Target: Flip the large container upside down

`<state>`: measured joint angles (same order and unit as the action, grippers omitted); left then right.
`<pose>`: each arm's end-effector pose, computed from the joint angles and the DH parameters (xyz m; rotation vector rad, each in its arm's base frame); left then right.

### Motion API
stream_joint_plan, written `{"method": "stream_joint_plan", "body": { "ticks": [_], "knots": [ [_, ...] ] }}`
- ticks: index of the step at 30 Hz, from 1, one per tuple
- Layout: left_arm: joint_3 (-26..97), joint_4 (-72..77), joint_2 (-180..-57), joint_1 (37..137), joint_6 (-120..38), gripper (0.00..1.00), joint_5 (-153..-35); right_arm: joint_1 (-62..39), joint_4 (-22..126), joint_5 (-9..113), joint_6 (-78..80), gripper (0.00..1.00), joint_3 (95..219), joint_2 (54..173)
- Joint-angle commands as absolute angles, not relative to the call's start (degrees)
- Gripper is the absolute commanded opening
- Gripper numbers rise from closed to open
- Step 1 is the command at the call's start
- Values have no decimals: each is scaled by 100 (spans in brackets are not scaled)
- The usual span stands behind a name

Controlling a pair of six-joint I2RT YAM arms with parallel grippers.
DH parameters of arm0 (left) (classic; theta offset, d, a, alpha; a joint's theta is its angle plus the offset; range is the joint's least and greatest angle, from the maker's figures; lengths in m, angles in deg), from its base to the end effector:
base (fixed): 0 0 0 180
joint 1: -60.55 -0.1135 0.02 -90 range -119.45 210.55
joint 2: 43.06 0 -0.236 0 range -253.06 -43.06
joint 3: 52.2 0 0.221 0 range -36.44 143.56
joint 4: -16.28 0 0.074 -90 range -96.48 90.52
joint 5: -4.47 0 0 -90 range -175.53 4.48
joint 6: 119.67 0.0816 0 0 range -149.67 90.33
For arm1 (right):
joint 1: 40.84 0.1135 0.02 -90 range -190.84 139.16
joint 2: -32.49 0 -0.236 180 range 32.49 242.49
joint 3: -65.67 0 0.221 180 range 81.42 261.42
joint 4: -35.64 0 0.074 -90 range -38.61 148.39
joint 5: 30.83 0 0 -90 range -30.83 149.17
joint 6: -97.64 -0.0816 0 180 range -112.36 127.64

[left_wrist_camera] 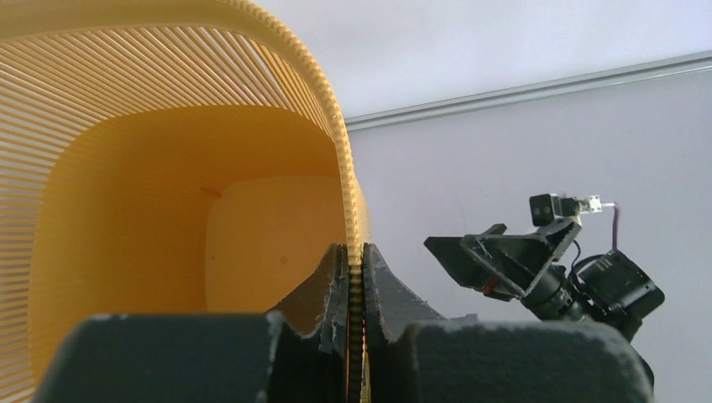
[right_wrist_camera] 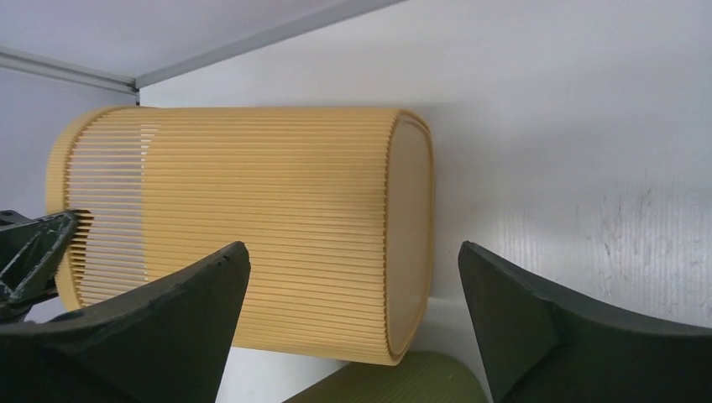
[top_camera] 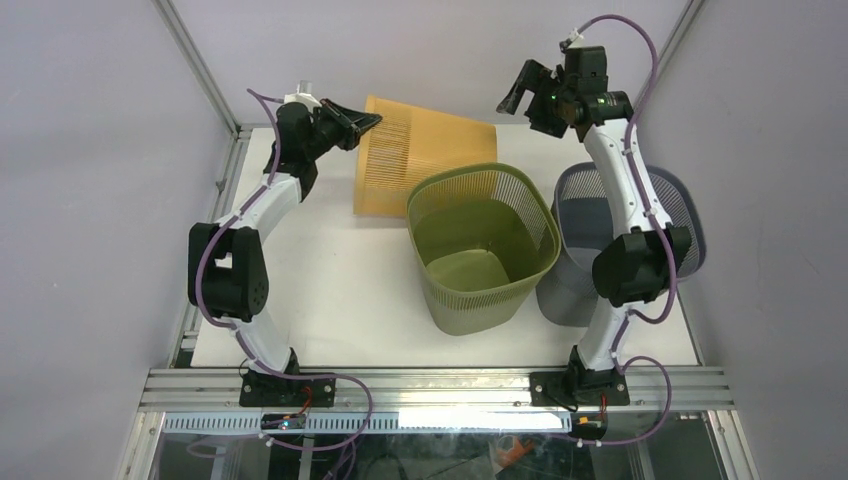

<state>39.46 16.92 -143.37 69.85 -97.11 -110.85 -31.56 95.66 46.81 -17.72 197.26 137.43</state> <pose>0.4158 -0.1035 0.2919 -0.5875 1.8057 -1.3337 0.3986 0.0828 0.3561 0.1799 2.1881 0.5781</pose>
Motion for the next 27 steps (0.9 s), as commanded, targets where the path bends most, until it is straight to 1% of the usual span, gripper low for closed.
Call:
{"method": "stream_joint_plan", "body": {
  "ticks": [1, 8, 9, 12, 13, 14, 16, 18, 19, 21, 22, 23, 27],
  "knots": [
    [4213, 1820, -14302, 6960, -9327, 0, -11413, -3152, 9664, 4272, -1969, 99, 20017, 13784],
    [4447, 501, -14418, 6964, -8252, 0, -11178, -3151, 9547, 4193, -1935, 99, 19624, 13162],
    [4458, 338, -14429, 6964, -8083, 9, -11120, -3150, 9499, 4148, -1946, 99, 19508, 13023],
    [4498, -71, -14440, 6960, -7675, 30, -10983, -3142, 9446, 4049, -1967, 100, 19165, 12632],
    [4524, -156, -14433, 6960, -7541, 41, -10948, -3130, 9432, 4031, -1969, 99, 19064, 12518],
    [4561, -234, -14431, 6960, -7444, 49, -10929, -3120, 9429, 4025, -1976, 99, 18987, 12412],
    [4679, -413, -14422, 6962, -7246, 60, -10893, -3070, 9397, 4048, -1970, 99, 18789, 12216],
    [4829, -718, -14386, 6974, -6966, 68, -10713, -3007, 9353, 4094, -1954, 99, 18684, 12047],
    [4900, -860, -14349, 6977, -6805, 69, -10590, -2977, 9350, 4118, -1926, 99, 18655, 12019],
    [4996, -1117, -14245, 6979, -6491, 69, -10294, -2915, 9371, 4201, -1880, 99, 18637, 12010],
    [5003, -1200, -14171, 6979, -6366, 67, -10168, -2893, 9395, 4218, -1859, 99, 18645, 12025],
    [4989, -1264, -14097, 6983, -6292, 63, -10056, -2873, 9413, 4224, -1855, 99, 18650, 12063],
    [4845, -1281, -13816, 6985, -6291, 37, -10197, -2744, 9655, 4590, -1820, 100, 18940, 12399]
  ]
}}
